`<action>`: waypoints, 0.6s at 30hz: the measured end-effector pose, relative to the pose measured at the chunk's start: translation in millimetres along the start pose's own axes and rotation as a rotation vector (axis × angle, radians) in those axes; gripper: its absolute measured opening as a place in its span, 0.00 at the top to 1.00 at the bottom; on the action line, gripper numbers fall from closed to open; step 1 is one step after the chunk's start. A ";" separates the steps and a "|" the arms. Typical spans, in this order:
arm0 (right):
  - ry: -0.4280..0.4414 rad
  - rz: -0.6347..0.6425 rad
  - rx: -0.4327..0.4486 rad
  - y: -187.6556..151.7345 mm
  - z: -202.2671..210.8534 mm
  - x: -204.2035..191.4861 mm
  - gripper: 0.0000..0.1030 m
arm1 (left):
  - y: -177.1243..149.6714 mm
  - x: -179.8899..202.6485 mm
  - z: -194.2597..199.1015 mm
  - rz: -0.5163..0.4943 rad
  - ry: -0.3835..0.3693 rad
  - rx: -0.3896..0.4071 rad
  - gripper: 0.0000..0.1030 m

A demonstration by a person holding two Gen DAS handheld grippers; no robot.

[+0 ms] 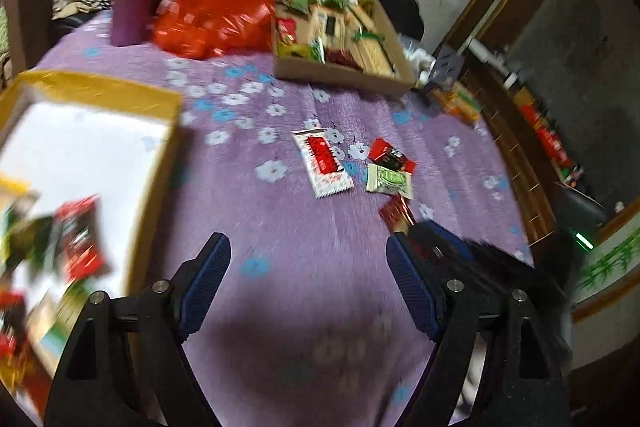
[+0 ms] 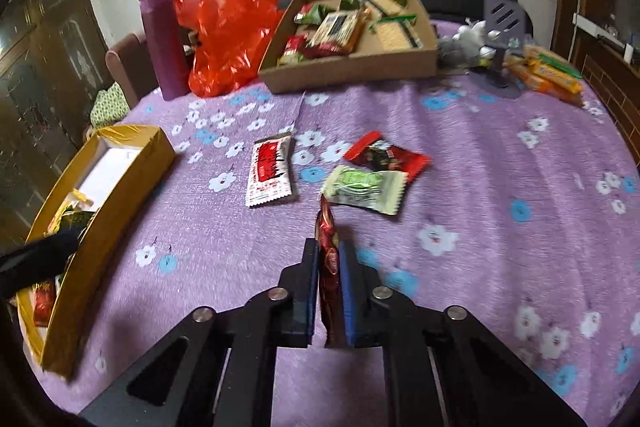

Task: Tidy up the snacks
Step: 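Grasp the white-red pack with the left gripper while the right gripper grasps the red bar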

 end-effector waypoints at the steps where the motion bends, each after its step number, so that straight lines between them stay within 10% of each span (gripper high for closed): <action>1: 0.024 -0.017 -0.003 0.3 1.4 3.1 0.90 | 6.1 1.7 -13.8 -0.006 0.008 -0.020 0.22; 11: 0.199 -0.172 -0.102 4.7 -4.5 23.4 0.84 | 46.2 8.7 -104.7 -0.162 0.166 -0.097 0.23; 16: 0.191 -0.133 -0.108 -0.4 -12.0 18.0 0.67 | 46.4 20.6 -105.3 -0.302 0.201 -0.083 0.68; 18: 0.184 -0.102 -0.118 -4.8 -16.7 12.9 0.66 | 43.8 13.9 -99.6 -0.282 0.182 -0.085 0.71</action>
Point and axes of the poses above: each gripper's, at about its wrist camera, not at the fingertips, and z roughly against the way its jaws point, x to its right, y to its top, the point moved 8 cm from there along -z, roughly the way its jaws point, and after that the axes turned 12 degrees about -z, right-handed, at the moved point
